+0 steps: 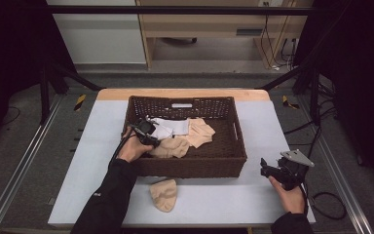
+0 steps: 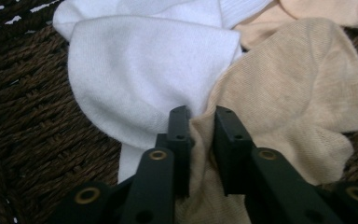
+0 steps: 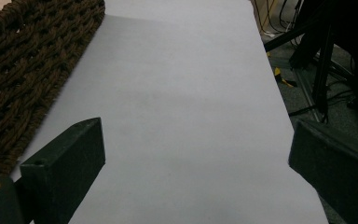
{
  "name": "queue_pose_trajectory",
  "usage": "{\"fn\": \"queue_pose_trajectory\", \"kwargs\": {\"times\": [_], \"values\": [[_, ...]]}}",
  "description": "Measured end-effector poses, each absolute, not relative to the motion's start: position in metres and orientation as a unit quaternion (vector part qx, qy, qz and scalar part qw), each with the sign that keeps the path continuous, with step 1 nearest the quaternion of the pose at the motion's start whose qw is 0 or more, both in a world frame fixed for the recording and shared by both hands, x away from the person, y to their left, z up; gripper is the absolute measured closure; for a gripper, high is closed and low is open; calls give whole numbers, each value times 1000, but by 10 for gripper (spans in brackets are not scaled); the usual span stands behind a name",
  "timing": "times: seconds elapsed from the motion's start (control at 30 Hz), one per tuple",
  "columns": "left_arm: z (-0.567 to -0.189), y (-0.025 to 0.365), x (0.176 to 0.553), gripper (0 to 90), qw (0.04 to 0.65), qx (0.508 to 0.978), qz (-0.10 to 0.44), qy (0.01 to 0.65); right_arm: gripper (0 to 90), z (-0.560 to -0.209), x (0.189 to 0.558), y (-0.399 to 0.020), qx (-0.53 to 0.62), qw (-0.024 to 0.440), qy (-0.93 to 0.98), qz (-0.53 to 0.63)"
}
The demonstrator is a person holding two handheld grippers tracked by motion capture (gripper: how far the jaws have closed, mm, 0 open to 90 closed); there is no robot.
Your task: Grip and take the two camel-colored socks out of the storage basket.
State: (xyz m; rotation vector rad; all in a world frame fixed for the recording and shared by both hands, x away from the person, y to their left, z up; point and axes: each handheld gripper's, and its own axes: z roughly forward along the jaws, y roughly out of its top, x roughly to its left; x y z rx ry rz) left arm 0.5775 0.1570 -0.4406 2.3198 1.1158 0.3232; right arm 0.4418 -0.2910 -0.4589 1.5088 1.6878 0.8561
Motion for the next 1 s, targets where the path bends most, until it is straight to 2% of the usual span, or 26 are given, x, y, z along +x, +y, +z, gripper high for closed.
{"fn": "queue_pose_trajectory", "kwargs": {"times": [0.17, 0.43, 0.77, 0.87, 1.0], "values": [[-431, 160, 573, 833, 314, 842, 127, 421, 39, -459, 442, -291, 584, 353, 652, 331], [-420, 164, 570, 842, 351, 826, 157, 412, 40, -458, 442, -292, 583, 355, 651, 332], [-408, 171, 575, 846, 420, 779, 179, 430, 40, -458, 442, -293, 585, 356, 649, 332], [-407, 168, 580, 843, 404, 786, 186, 429, 40, -458, 442, -293, 585, 357, 649, 331], [-417, 158, 588, 816, 341, 814, 191, 429, 41, -458, 442, -292, 585, 356, 649, 331]]}}
